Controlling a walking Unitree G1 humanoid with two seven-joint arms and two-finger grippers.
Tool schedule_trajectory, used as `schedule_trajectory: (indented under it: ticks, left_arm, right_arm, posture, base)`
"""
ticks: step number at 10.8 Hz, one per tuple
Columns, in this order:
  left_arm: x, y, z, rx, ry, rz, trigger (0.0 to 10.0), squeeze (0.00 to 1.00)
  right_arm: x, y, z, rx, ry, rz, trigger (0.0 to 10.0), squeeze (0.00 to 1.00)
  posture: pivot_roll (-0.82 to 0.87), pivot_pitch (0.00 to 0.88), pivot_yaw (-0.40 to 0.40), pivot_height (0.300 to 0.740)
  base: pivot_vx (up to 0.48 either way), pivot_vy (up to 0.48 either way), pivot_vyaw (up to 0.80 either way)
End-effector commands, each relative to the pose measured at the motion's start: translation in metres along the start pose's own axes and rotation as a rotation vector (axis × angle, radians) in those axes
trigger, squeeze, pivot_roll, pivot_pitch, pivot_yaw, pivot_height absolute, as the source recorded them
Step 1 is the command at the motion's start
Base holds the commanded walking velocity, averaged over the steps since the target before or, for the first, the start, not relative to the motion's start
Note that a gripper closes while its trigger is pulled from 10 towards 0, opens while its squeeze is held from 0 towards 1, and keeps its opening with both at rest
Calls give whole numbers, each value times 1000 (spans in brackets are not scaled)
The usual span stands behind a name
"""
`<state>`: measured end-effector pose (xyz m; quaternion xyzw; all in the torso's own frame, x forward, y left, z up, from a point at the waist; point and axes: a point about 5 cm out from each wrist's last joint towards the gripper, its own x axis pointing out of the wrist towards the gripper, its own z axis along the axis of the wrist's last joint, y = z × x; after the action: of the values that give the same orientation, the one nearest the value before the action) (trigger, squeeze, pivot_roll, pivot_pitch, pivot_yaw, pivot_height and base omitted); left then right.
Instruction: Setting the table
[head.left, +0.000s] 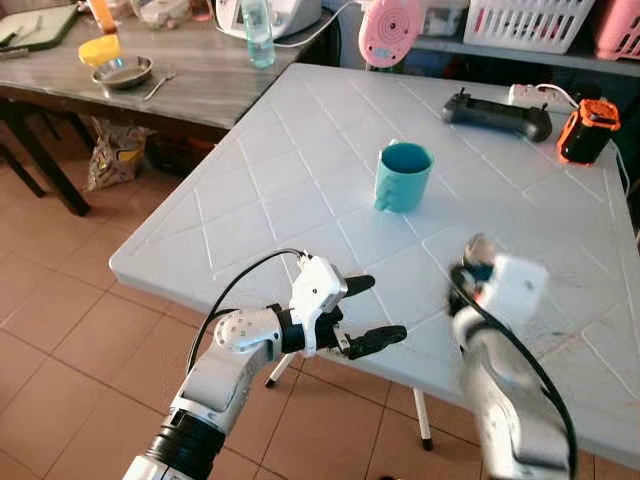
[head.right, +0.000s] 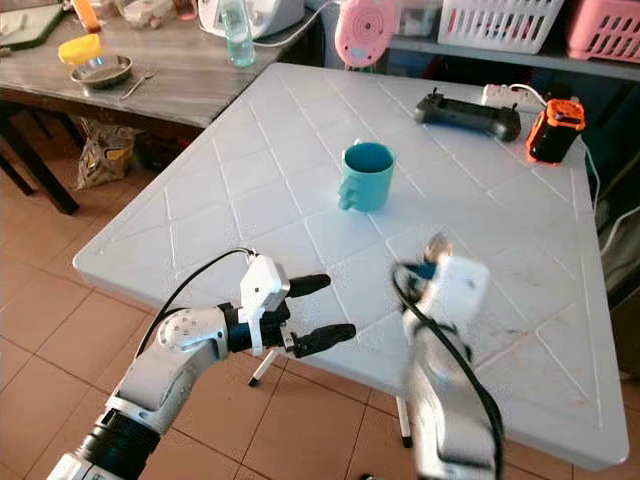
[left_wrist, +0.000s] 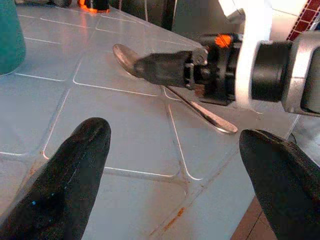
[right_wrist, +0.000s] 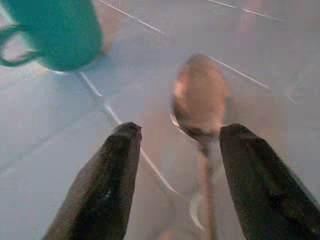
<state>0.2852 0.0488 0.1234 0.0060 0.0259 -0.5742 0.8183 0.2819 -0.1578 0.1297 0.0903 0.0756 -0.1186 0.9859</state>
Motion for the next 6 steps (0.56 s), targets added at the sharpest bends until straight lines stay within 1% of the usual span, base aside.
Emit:
schedule_trajectory:
  ticks: [1,2,4,6]
  left_arm:
    - [0,0,2,22,7,-14,10000,0]
    - [-1,0,1,23,11,-16,10000,0]
    - [-1,-1,1,22,15,-17,10000,0]
    - [1,-1,1,21,15,-24,10000,0]
  right_arm:
    - [-1,6,-6,14,48,-12,10000,1000]
    - [-2,6,-9,20,77,-38,10000,1000]
    - [-7,6,-9,23,82,-56,10000,1000]
    - [-11,11,-11,38,97,-39,10000,1000]
  posture:
    - [-45,124,68,740]
    - [-40,126,67,740]
    - [-41,126,69,740]
    - [-51,125,73,740]
  base:
    - [0,0,0]
    - [0,0,0]
    - [0,0,0]
    - [0,0,0]
